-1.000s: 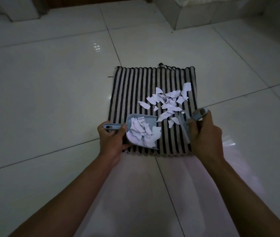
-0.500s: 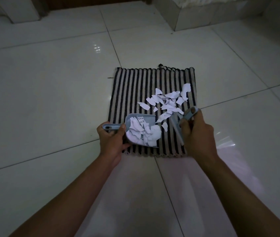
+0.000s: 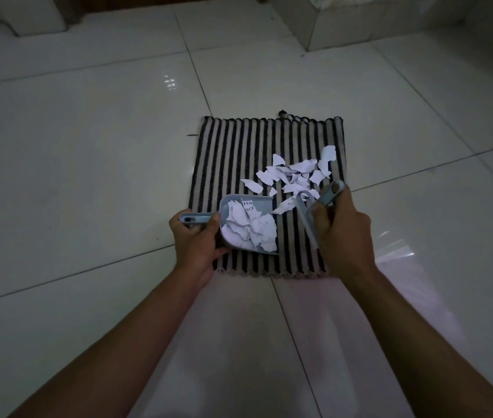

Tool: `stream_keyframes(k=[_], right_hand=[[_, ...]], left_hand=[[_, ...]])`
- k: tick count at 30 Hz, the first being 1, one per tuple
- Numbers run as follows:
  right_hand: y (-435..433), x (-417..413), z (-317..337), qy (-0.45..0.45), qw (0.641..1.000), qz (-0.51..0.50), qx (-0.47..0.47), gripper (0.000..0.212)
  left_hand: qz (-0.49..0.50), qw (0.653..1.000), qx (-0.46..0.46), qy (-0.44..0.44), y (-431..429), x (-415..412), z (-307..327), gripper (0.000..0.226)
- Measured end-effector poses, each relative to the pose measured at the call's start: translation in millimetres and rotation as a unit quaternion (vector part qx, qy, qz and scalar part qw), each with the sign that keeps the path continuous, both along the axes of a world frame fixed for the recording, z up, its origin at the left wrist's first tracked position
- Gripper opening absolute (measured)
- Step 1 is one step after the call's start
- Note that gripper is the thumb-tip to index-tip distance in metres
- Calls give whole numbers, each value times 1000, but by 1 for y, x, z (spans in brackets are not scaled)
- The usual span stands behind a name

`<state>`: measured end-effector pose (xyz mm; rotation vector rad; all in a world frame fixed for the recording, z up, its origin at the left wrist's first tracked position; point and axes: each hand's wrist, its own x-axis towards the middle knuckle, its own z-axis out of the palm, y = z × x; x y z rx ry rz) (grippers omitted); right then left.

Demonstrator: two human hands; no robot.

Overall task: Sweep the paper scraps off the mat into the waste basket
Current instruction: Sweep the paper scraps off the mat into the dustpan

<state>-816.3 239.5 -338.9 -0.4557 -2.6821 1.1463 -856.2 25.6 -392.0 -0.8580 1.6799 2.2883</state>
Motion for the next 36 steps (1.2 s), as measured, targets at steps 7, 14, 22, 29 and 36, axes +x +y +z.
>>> stream_keyframes(k=[7, 14, 22, 29, 36], right_hand=[[-24, -6, -6, -15, 995, 98, 33, 34], [-8, -2, -1, -5, 999, 40, -4, 26], [-17, 1, 2, 1, 996, 84, 8, 19], [10, -14, 7, -33, 994, 72, 74, 26], [5, -3, 2, -56, 989, 130, 42, 21]], left_hand=[[-45, 999, 3, 0, 2, -10, 3, 46], [-30, 1000, 10, -1, -4, 0, -4, 45], [-16, 1000, 7, 0, -1, -3, 0, 51], [-20, 1000, 5, 4, 1, -12, 3, 49], [-30, 1000, 4, -2, -1, -12, 1, 46]])
